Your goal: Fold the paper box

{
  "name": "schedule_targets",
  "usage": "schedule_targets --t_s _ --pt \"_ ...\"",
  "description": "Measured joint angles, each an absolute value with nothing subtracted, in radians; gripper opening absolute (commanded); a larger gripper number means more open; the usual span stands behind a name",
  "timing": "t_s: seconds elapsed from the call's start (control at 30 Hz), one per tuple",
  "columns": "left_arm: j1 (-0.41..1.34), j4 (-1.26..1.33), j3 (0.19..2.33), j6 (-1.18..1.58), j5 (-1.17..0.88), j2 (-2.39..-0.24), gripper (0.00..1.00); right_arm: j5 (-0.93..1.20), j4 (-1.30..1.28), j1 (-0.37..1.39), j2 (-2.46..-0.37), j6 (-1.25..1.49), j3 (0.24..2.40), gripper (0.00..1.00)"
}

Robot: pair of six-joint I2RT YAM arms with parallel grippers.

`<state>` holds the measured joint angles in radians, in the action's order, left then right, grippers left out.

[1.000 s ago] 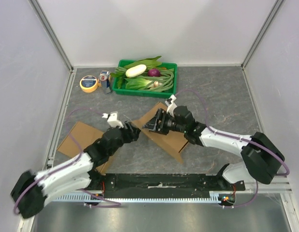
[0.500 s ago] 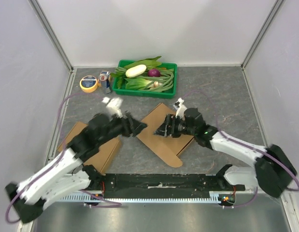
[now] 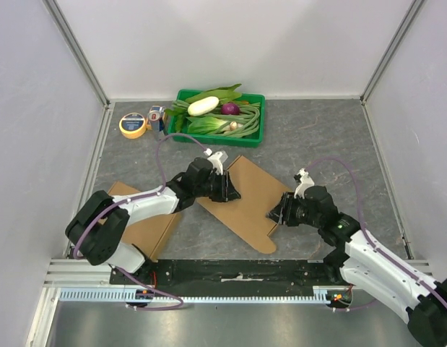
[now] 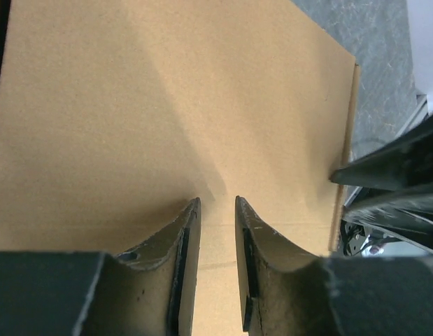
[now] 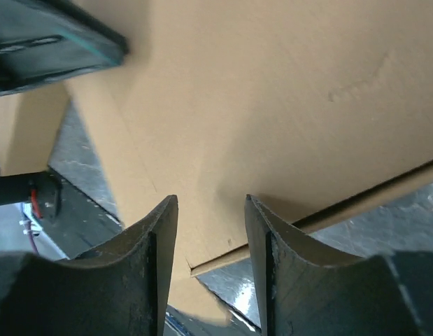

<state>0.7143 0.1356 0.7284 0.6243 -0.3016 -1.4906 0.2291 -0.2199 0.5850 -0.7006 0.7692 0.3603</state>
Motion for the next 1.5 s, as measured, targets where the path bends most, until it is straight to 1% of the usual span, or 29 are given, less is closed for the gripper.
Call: schedule_targets --t_s 0.03,0.1,0.13,0.23,0.3,0.33,0.4,0.5,0.57,0.63,0.67,0.77,0.8,0.87,0.9,0.97,1.07,1.1,1.17,1.2,1.23,1.3,1.37,1.4,1.43,1.47,1.5 --pt "0.717 0.158 0.719 0.624 -0.303 -1.491 0.43 0.216 -0.231 0.585 -0.722 0.769 0.352 0.51" --pt "0.721 0.186 0.704 0.626 -0.314 -1.488 0.52 0.193 -0.243 0.585 -0.751 0.773 0.358 0.54" --pt "0.722 0.191 0.700 0.627 -0.318 -1.480 0.60 0.172 -0.267 0.587 -0.752 0.769 0.375 0.60" --pt "0.724 0.136 0.696 0.620 -0.314 -1.386 0.68 0.097 -0.379 0.585 -0.732 0.764 0.426 0.69" --pt "0.711 0.068 0.709 0.611 -0.311 -1.301 0.69 0.088 -0.439 0.576 -0.710 0.773 0.444 0.73" --pt "0.697 0.033 0.722 0.608 -0.313 -1.266 0.69 0.086 -0.465 0.569 -0.704 0.781 0.454 0.76" --pt "0.628 -0.013 0.749 0.604 -0.326 -1.205 0.69 0.078 -0.506 0.556 -0.701 0.802 0.471 0.79" --pt "0.443 -0.022 0.744 0.606 -0.353 -1.159 0.69 0.051 -0.546 0.518 -0.704 0.816 0.473 0.72" --pt "0.353 -0.016 0.709 0.609 -0.363 -1.151 0.68 0.031 -0.562 0.487 -0.712 0.817 0.474 0.72" --pt "0.323 -0.018 0.662 0.612 -0.377 -1.147 0.67 0.005 -0.581 0.464 -0.729 0.810 0.486 0.71" --pt "0.323 -0.021 0.640 0.612 -0.390 -1.147 0.67 -0.007 -0.590 0.451 -0.749 0.802 0.501 0.71" --pt "0.328 -0.008 0.575 0.624 -0.430 -1.144 0.67 -0.012 -0.566 0.383 -0.836 0.752 0.558 0.65" --pt "0.329 0.001 0.551 0.630 -0.442 -1.139 0.68 0.010 -0.535 0.344 -0.873 0.730 0.570 0.63" --pt "0.329 0.017 0.506 0.643 -0.453 -1.114 0.69 0.045 -0.488 0.279 -0.938 0.698 0.579 0.61" --pt "0.329 0.022 0.480 0.649 -0.455 -1.090 0.70 0.067 -0.465 0.243 -0.966 0.683 0.579 0.59" --pt "0.329 0.028 0.437 0.663 -0.456 -1.029 0.70 0.106 -0.439 0.194 -0.996 0.658 0.579 0.57" --pt "0.329 0.046 0.404 0.684 -0.458 -0.954 0.74 0.162 -0.396 0.140 -1.025 0.629 0.579 0.50" --pt "0.329 0.060 0.391 0.695 -0.462 -0.931 0.75 0.182 -0.379 0.122 -1.034 0.623 0.575 0.46" --pt "0.329 0.089 0.363 0.723 -0.479 -0.897 0.77 0.214 -0.343 0.087 -1.054 0.611 0.560 0.45" --pt "0.329 0.104 0.347 0.740 -0.488 -0.884 0.81 0.234 -0.328 0.070 -1.071 0.608 0.550 0.45" --pt "0.329 0.114 0.331 0.754 -0.501 -0.875 0.82 0.250 -0.315 0.058 -1.089 0.610 0.542 0.45" --pt "0.329 0.127 0.300 0.788 -0.521 -0.861 0.83 0.277 -0.283 0.043 -1.101 0.609 0.534 0.46" --pt "0.329 0.137 0.275 0.822 -0.540 -0.845 0.83 0.290 -0.269 0.040 -1.101 0.605 0.530 0.51" --pt "0.329 0.141 0.262 0.839 -0.552 -0.834 0.83 0.292 -0.266 0.039 -1.101 0.599 0.530 0.55" --pt "0.329 0.148 0.250 0.855 -0.560 -0.820 0.82 0.290 -0.267 0.039 -1.100 0.589 0.530 0.56" --pt "0.329 0.152 0.238 0.871 -0.567 -0.803 0.81 0.282 -0.270 0.039 -1.097 0.579 0.530 0.58" --pt "0.329 0.152 0.228 0.884 -0.574 -0.784 0.80 0.268 -0.277 0.039 -1.088 0.560 0.530 0.62"
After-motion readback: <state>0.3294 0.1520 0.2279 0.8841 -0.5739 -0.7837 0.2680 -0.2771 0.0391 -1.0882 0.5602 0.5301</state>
